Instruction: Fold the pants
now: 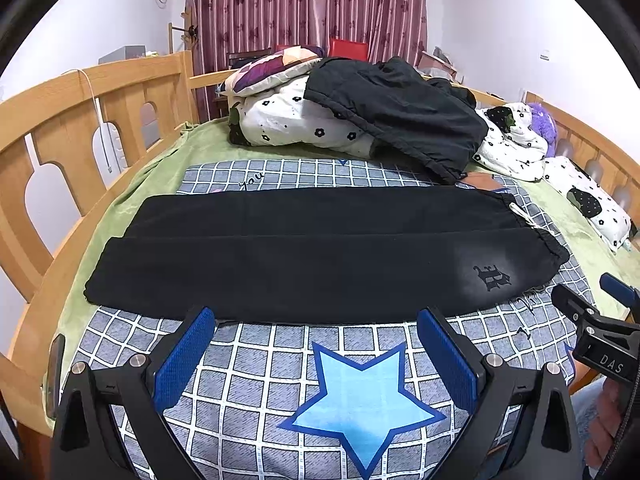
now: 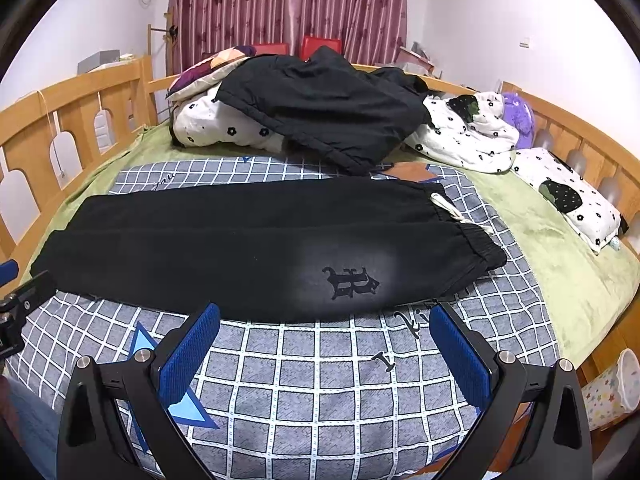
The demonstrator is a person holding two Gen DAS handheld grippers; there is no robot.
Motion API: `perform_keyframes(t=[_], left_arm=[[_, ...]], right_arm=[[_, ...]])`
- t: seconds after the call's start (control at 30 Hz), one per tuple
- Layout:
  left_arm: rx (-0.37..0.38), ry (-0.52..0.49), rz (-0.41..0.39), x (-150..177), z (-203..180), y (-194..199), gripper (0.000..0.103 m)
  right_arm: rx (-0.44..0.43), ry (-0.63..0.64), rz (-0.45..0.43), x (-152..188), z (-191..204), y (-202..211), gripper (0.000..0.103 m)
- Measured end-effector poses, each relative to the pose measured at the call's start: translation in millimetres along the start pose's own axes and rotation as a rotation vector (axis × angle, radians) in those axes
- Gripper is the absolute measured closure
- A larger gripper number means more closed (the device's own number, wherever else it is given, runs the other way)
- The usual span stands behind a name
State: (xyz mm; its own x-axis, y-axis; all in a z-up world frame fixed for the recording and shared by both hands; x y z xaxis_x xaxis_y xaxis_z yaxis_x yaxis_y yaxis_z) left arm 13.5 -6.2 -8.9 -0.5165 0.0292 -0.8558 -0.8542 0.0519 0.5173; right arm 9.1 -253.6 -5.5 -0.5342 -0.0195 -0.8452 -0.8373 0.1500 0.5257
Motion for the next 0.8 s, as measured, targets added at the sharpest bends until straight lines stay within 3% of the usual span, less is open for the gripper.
perform_keyframes(t=[0.1,0.23,0.5,0.63,0.8], left_arm=[[0.002,-0.027,-0.032,-5,-4,3,0.001],[0.046,-0.011,-0.052,-27,0,0,0.001],[0.031,-0.004,-0.064,-71,44,-27,0.001],[0.009,0.046,-0.024,-56,81,-56,0.001],[0.025,0.208,0.113,5,130,-106,0.005]], right_arm=[[-0.012,-0.004,-0.015,-4,2,3,0.001],[-0.090,-0.019,-0.058,-24,0,11,0.001],[-0.039,0.015,-0.186,-97,-45,8,0.001],[-0.060,0.004,-0.126,-100,-78,-25,0.006],[-0.099,-0.061,-0.001,-50,-122,-82,0.009]])
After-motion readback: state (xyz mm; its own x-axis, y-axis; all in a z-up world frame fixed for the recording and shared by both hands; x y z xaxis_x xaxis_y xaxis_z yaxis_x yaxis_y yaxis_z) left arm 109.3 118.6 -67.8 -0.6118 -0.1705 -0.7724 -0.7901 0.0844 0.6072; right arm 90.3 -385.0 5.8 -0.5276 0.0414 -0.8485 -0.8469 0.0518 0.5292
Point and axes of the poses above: each gripper's, at about its wrist camera, not at the fingertips, and y roughly against the way its jaws point, z to its left, x to its underside, the point moved 2 cm from there along -y, roughly the way its jaws point, and after that the axes turned 10 degrees about -z, right-handed, at the moved point
